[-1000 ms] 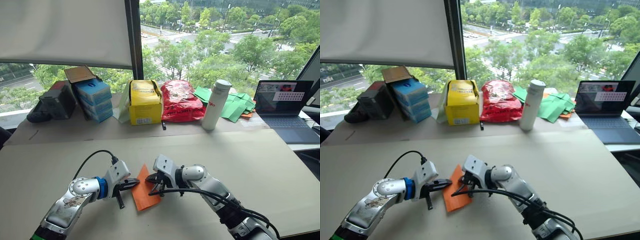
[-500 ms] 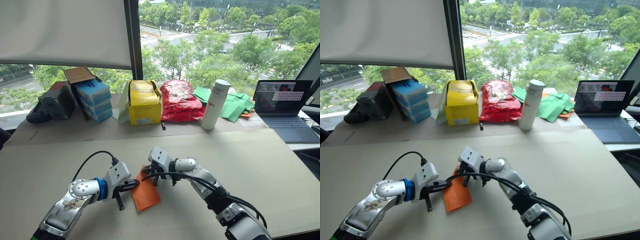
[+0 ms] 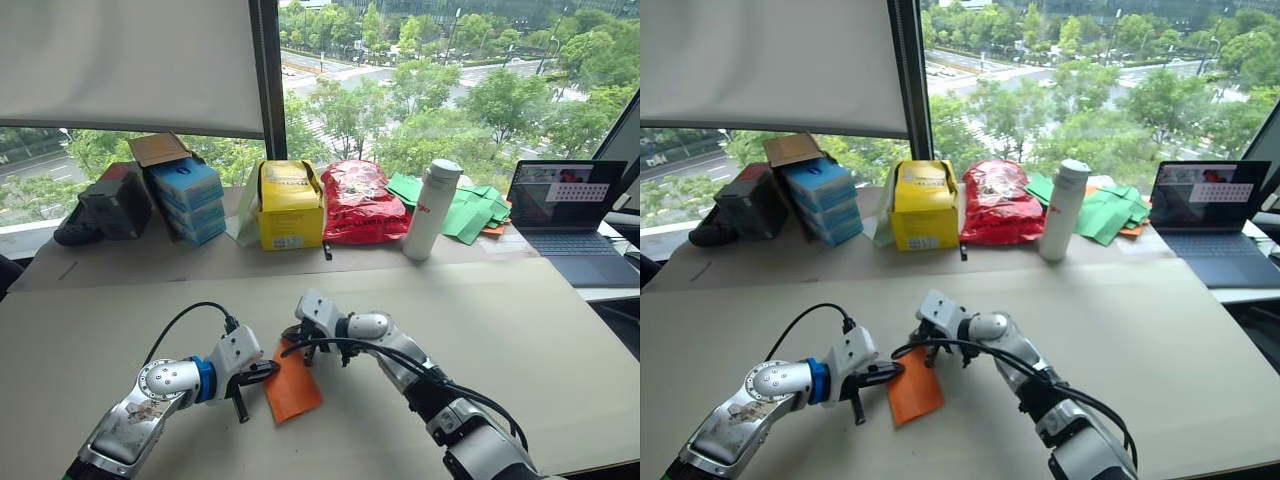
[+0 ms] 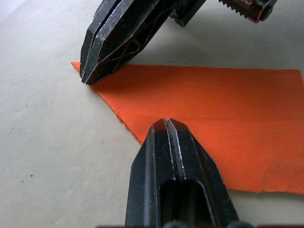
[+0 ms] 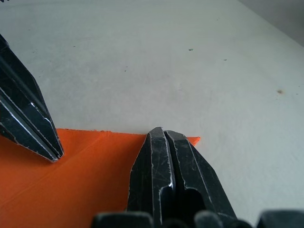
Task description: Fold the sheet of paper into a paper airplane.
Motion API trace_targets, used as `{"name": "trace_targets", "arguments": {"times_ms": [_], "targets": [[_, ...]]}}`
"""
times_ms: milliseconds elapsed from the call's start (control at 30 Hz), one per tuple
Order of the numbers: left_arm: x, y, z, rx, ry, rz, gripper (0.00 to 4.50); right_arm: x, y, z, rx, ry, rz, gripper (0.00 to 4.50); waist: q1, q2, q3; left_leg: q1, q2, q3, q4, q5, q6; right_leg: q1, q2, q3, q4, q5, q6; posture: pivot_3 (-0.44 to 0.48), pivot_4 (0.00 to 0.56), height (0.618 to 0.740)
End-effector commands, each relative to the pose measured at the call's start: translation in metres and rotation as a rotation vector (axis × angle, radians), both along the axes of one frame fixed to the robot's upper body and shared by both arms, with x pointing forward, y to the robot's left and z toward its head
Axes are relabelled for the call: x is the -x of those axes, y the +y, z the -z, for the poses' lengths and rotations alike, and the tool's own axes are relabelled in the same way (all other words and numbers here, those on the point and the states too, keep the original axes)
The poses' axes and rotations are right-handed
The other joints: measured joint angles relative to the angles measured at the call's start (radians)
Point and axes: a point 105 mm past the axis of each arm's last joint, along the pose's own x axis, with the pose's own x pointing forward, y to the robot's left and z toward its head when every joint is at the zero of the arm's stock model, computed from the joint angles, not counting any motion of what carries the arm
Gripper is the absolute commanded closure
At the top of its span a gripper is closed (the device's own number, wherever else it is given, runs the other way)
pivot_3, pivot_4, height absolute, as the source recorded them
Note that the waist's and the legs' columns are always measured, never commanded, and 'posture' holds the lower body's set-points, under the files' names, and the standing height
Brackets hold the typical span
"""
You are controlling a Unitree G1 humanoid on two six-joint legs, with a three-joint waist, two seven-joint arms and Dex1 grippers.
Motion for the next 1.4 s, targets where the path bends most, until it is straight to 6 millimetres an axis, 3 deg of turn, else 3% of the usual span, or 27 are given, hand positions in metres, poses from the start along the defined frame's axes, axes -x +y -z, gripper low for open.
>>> {"name": "trace_targets", "arguments": {"times_ms": [33,367,1200,1400], "targets": [[0.007,0.005,0.019,-0.039,0.081,-0.019,4.47,0.020,-0.007,0.019,0.046,0.072,-0.032,4.50,0.001,0.001,0.000,0.000,0.000,0.000,0.000,0.000,0.000,0.000,0.000,0.000,0.000,0.000,0.000,0.000,0.150,0.740],[0.007,0.006,0.020,-0.043,0.087,-0.018,4.47,0.055,-0.026,0.029,0.087,0.142,-0.073,4.50,0.002,0.002,-0.001,0.000,0.000,0.000,0.000,-0.001,0.000,0.000,0.000,0.000,-0.001,0.000,0.000,0.000,0.150,0.740],[0.007,0.008,0.022,-0.051,0.095,-0.016,4.47,0.103,-0.053,0.033,0.170,0.295,-0.170,4.50,0.006,0.002,-0.002,0.000,0.000,0.000,0.000,-0.002,0.001,0.002,-0.001,0.000,-0.003,-0.001,0.001,0.000,0.150,0.740],[0.006,0.008,0.023,-0.050,0.096,-0.014,4.47,0.102,-0.055,0.032,0.189,0.274,-0.172,4.50,0.008,0.002,-0.002,0.000,0.000,0.000,0.000,-0.002,0.001,0.002,-0.001,0.000,-0.004,-0.001,0.001,0.000,0.150,0.740]]}}
